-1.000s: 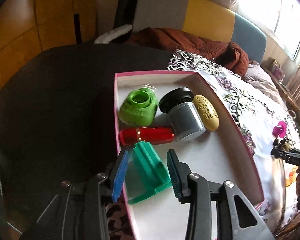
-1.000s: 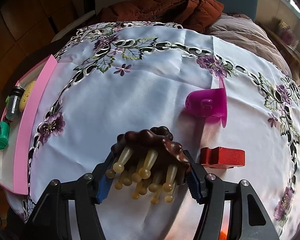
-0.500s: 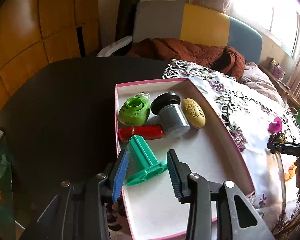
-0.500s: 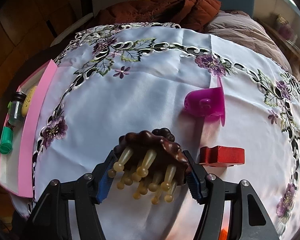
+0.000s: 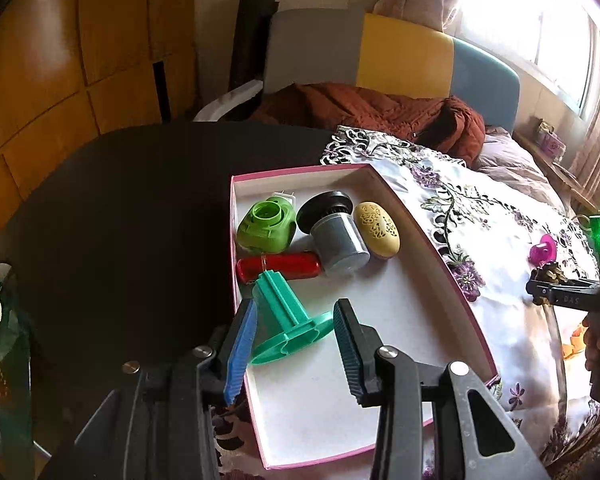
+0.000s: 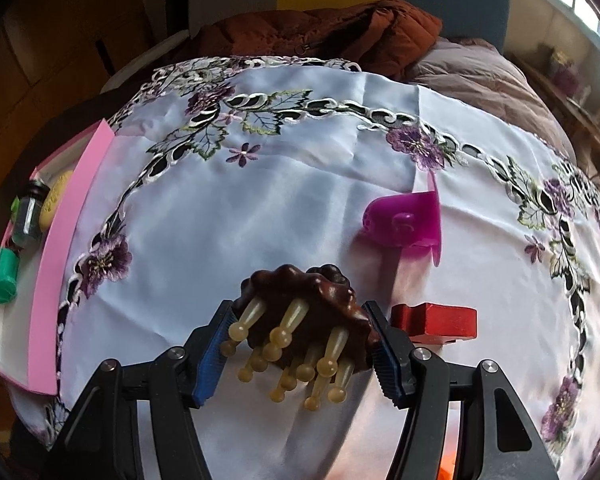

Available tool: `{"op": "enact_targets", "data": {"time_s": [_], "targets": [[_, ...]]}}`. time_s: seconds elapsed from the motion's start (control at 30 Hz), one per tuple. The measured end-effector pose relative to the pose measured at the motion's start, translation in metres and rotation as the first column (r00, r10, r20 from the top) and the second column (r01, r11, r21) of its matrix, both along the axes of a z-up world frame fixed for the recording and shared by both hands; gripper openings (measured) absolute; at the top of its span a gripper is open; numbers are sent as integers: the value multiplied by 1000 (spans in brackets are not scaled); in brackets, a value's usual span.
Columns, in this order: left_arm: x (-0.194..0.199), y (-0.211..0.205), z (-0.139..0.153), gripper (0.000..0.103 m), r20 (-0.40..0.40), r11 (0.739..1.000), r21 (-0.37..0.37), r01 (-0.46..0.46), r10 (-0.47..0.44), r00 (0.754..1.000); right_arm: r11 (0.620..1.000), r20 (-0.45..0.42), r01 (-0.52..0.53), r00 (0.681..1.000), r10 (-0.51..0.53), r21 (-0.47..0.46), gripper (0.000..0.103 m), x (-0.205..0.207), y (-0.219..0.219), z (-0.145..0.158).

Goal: Organize rigid objects
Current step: 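Carry the brown spiky ball into the tray with the right tool and release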

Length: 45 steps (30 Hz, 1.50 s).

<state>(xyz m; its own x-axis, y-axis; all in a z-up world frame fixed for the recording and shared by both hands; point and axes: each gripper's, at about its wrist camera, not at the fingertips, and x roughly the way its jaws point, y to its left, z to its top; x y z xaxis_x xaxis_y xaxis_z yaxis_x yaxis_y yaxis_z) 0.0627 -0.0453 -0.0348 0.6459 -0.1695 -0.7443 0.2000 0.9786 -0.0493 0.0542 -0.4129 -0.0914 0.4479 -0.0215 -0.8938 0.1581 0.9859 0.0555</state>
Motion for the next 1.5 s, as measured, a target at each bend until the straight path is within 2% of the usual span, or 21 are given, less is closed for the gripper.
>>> {"op": "enact_targets", "data": {"time_s": [0.37, 0.57, 0.63, 1.1, 1.33, 1.5], "targets": [[-4, 11, -2, 40, -1, 1000, -10, -15, 15, 1000, 1000, 8, -15, 1000, 15, -27, 63, 0, 4, -2], [-8, 20, -4, 40, 4, 1000, -18, -17, 17, 1000, 998, -9, 45, 999, -45, 46, 63, 1, 1, 1], [-10, 24, -4, 40, 8, 1000, -19, -21, 21, 1000, 996, 6, 40, 999, -41, 77, 63, 1, 8, 6], [-14, 53, -14, 40, -10, 995, -66, -69, 69, 998, 989, 105, -57, 994, 42, 139, 63, -1, 73, 42], [-13, 67, -14, 40, -6, 990, -93, -110, 110, 994, 966, 186, -224, 962, 198, 129, 63, 8, 140, 73], [-16, 76, -16, 40, -6, 988, -94, -120, 120, 993, 937, 170, -334, 934, 314, 103, 63, 26, 193, 69]]}}
